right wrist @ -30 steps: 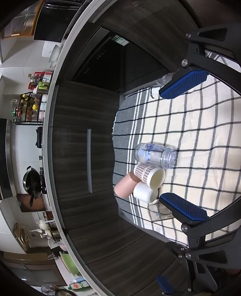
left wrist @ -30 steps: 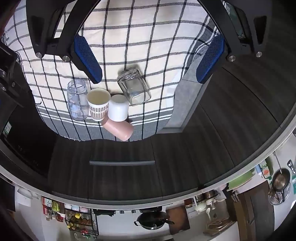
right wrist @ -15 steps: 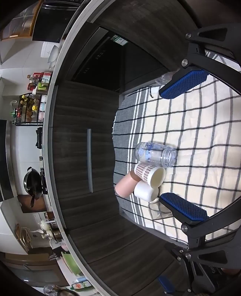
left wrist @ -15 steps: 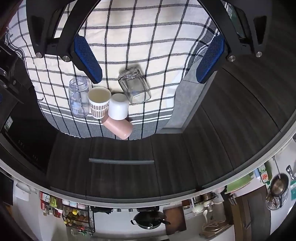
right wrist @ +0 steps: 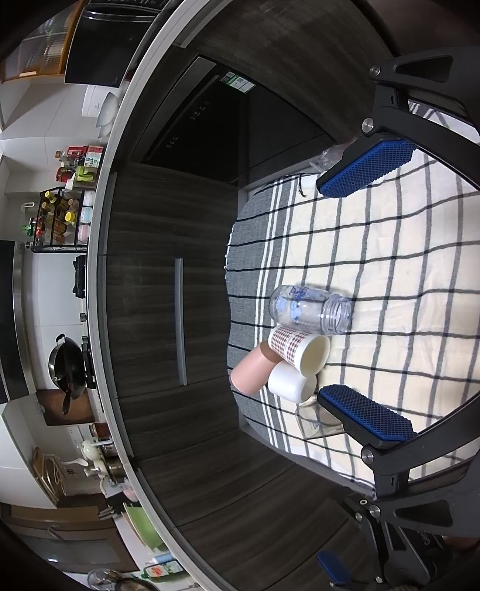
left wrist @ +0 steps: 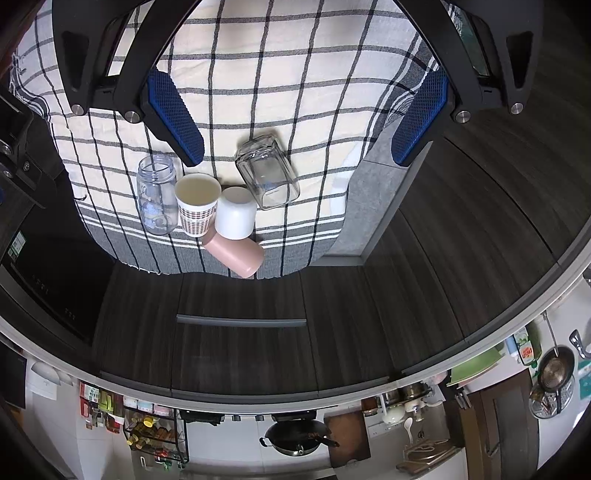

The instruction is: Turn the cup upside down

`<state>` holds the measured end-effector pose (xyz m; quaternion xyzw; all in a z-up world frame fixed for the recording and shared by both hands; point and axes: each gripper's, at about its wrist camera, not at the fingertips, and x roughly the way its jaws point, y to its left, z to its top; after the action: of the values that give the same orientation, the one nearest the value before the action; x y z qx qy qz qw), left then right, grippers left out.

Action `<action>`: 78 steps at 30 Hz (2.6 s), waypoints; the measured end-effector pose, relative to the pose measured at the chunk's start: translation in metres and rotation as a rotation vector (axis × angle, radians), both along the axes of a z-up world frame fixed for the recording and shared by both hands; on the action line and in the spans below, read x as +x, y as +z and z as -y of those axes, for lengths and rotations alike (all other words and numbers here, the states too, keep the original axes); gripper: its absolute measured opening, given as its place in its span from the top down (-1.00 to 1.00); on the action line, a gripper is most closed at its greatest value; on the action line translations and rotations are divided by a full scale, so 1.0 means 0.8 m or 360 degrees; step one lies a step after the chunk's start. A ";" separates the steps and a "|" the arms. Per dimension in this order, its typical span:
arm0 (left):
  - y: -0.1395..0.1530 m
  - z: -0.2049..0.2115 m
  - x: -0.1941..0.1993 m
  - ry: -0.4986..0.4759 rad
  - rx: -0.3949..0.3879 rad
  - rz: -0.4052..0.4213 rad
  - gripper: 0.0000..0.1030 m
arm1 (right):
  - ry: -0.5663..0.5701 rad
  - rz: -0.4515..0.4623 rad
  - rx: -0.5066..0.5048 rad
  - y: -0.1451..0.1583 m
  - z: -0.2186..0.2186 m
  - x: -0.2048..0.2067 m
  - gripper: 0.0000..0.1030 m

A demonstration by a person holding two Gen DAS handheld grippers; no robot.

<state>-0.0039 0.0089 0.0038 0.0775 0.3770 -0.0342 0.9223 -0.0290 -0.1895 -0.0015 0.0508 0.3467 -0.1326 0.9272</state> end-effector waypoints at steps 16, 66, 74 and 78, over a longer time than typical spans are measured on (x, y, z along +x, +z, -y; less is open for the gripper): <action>-0.001 -0.001 0.001 0.0001 -0.0001 -0.0001 -1.00 | 0.0002 0.0008 0.0000 0.005 0.000 -0.006 -0.99; -0.124 0.029 0.142 0.0097 0.0028 -0.0300 -1.00 | -0.0049 -0.0247 0.0013 -0.099 0.031 0.116 -0.95; -0.162 0.043 0.165 0.0116 0.0051 -0.0366 -1.00 | -0.0066 -0.0301 0.0025 -0.126 0.045 0.133 -0.95; -0.177 0.050 0.172 0.0116 0.0082 -0.0385 -0.99 | -0.0072 -0.0326 0.0046 -0.137 0.050 0.134 -0.95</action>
<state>0.1339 -0.0314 -0.1377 0.0828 0.4889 0.0001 0.8684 0.0785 -0.2293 -0.1113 0.0583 0.4404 -0.1530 0.8827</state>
